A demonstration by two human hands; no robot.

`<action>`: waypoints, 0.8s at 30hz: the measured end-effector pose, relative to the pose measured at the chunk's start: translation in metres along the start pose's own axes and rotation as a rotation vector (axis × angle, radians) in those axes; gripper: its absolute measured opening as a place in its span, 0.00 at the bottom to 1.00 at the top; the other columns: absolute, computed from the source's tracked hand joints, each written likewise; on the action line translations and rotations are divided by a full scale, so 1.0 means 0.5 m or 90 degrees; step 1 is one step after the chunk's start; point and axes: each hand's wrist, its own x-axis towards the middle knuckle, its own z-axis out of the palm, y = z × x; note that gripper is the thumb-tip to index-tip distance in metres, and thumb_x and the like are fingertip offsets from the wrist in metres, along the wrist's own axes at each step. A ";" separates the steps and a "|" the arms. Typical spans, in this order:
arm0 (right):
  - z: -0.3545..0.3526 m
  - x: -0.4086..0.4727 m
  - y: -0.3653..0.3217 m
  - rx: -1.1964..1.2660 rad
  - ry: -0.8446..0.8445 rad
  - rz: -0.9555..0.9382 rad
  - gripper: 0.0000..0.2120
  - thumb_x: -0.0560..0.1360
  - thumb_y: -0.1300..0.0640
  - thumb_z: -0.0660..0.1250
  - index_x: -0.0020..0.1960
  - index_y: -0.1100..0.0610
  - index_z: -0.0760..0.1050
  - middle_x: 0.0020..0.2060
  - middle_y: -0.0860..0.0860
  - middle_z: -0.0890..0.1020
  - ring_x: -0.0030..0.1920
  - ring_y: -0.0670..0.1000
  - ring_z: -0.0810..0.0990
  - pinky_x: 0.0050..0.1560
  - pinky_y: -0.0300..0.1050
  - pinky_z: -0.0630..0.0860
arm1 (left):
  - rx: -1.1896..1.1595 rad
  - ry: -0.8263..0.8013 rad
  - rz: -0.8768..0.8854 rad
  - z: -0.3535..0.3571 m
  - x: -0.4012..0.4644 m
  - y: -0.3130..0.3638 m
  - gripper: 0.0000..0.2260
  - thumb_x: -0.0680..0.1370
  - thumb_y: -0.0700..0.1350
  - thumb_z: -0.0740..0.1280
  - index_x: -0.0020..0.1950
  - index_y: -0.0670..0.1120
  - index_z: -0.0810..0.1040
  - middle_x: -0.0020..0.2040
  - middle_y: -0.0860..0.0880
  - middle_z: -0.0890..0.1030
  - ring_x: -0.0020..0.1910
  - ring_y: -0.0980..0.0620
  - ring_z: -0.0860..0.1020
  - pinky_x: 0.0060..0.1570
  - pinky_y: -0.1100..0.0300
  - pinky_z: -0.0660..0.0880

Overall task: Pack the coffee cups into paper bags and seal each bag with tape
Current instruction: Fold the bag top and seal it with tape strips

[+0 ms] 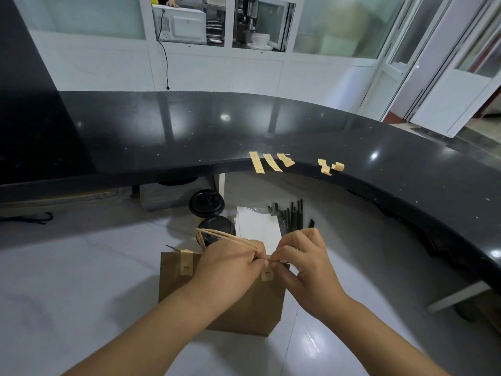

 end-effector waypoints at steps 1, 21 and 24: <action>0.001 0.001 -0.001 0.004 -0.001 -0.001 0.05 0.74 0.51 0.65 0.41 0.50 0.79 0.43 0.42 0.76 0.49 0.46 0.67 0.47 0.38 0.67 | 0.004 -0.005 0.000 -0.001 0.001 0.000 0.06 0.77 0.51 0.63 0.44 0.52 0.78 0.38 0.54 0.76 0.41 0.57 0.73 0.37 0.63 0.66; 0.016 0.002 0.001 0.140 -0.157 0.163 0.06 0.67 0.52 0.76 0.43 0.50 0.83 0.43 0.36 0.74 0.54 0.41 0.66 0.48 0.31 0.66 | 0.069 -0.028 -0.010 0.007 0.002 -0.001 0.26 0.73 0.46 0.67 0.68 0.56 0.64 0.54 0.58 0.78 0.55 0.55 0.76 0.54 0.61 0.72; 0.012 0.000 0.010 0.180 -0.172 0.199 0.06 0.67 0.54 0.76 0.42 0.48 0.82 0.42 0.38 0.76 0.53 0.41 0.69 0.47 0.30 0.66 | 0.074 -0.014 -0.014 0.012 0.005 -0.002 0.24 0.73 0.49 0.68 0.67 0.58 0.65 0.53 0.58 0.78 0.55 0.56 0.75 0.51 0.62 0.69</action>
